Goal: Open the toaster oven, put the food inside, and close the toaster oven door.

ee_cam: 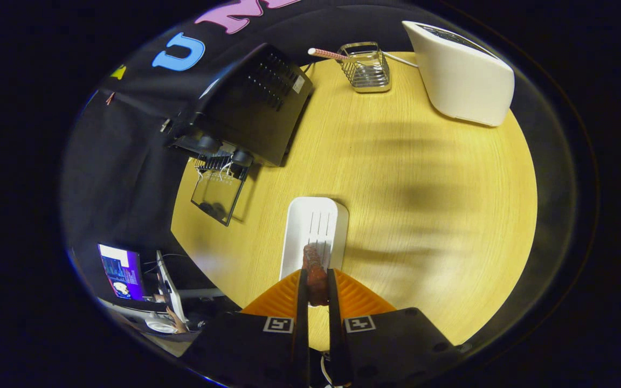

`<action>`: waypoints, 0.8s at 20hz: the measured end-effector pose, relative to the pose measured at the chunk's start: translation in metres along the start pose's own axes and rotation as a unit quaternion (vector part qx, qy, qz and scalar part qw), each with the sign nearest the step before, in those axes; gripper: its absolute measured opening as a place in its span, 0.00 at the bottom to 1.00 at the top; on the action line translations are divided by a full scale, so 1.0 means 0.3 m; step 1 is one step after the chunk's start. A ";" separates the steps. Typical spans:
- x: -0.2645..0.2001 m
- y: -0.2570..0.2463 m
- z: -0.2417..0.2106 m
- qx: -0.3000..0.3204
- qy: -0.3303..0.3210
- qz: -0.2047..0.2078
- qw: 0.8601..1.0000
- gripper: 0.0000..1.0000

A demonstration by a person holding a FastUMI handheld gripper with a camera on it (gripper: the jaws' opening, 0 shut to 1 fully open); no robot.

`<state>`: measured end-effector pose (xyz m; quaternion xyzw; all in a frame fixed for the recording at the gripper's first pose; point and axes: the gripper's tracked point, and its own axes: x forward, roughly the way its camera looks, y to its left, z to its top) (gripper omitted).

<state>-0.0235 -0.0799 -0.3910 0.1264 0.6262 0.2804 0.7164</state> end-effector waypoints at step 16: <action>-0.195 0.678 0.121 0.012 -0.227 0.030 0.973 0.20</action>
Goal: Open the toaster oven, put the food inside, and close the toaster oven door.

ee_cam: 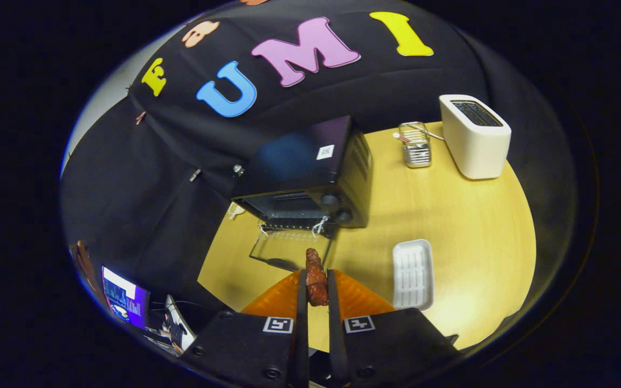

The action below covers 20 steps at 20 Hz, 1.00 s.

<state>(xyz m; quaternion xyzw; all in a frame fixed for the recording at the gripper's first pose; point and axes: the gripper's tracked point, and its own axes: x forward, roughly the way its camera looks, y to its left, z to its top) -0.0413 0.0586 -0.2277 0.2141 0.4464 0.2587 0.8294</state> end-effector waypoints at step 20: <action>0.745 0.320 0.075 0.129 -0.154 -0.006 0.980 0.19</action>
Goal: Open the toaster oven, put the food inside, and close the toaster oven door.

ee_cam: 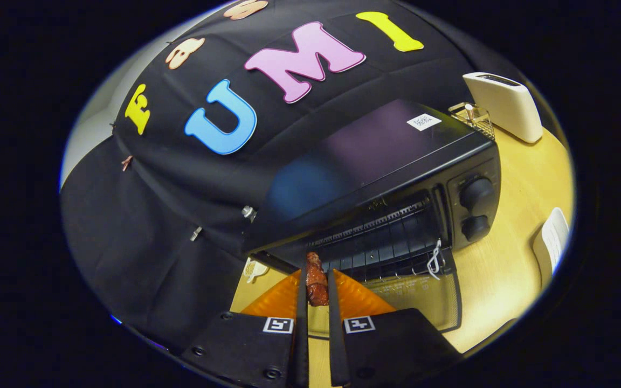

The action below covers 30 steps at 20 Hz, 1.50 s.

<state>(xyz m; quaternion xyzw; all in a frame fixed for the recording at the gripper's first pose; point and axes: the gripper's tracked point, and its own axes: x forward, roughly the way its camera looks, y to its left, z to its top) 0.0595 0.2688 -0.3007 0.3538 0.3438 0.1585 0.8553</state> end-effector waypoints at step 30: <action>-0.130 -0.169 0.036 -0.095 -0.025 -0.161 0.982 0.98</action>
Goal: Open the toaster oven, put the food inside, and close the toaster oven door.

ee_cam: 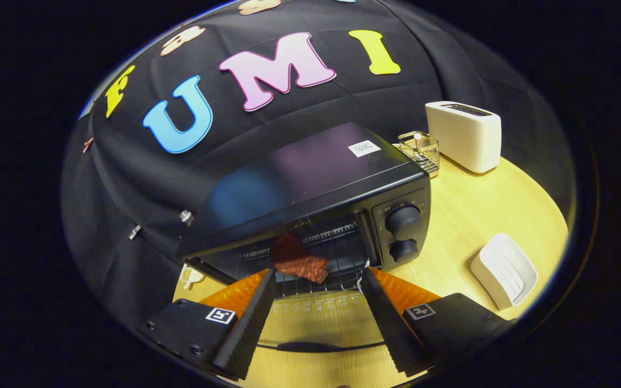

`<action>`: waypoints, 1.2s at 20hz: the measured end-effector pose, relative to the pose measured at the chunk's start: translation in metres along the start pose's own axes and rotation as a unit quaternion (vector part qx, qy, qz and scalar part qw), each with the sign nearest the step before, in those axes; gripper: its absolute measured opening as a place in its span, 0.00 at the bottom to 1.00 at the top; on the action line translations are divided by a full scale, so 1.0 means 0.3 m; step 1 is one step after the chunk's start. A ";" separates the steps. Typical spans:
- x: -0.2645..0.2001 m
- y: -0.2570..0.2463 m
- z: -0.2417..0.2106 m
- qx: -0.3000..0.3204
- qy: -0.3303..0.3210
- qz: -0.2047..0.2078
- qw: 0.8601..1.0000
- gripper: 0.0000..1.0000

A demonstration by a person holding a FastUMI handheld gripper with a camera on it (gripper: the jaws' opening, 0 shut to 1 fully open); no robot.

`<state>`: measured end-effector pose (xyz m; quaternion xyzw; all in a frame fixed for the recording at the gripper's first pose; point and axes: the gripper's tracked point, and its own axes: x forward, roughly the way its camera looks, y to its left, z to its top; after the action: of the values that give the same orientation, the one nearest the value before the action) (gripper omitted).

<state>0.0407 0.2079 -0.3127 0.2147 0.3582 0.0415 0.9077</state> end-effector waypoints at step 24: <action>-0.027 0.000 -0.615 -0.148 0.189 -0.071 0.968 0.99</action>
<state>-0.0885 0.2726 -0.4279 0.0398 0.5272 0.0692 0.8460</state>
